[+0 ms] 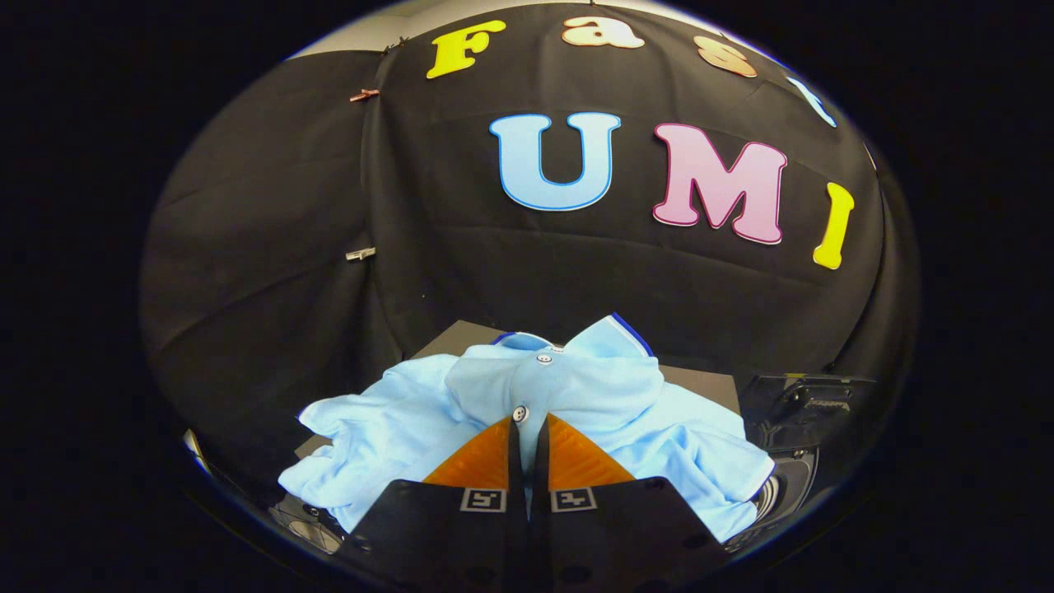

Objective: Put the clothes into the washing machine and then close the washing machine lid.

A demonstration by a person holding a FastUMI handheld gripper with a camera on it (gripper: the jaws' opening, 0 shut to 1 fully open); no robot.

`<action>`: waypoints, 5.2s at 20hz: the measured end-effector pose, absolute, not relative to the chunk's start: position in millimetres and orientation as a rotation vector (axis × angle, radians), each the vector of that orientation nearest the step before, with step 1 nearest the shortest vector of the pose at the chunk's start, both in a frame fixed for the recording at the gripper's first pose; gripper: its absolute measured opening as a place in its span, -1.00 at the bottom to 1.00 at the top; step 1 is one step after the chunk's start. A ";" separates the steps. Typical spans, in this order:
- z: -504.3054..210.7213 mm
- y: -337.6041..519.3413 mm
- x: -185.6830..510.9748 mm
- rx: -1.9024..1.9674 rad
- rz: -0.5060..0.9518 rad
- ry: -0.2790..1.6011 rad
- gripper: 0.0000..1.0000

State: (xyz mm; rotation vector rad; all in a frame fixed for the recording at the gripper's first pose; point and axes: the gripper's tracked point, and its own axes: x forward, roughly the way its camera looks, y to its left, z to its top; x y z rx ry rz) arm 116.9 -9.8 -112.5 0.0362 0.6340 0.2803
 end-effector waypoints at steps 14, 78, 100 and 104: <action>-99.7 -221.2 93.4 0.162 0.308 0.660 -0.90; -476.0 -429.2 54.4 0.165 -0.151 1.207 -0.17; -388.8 -452.2 101.0 0.115 -0.189 0.975 1.00; -337.1 -454.2 127.6 0.154 -0.195 0.857 0.99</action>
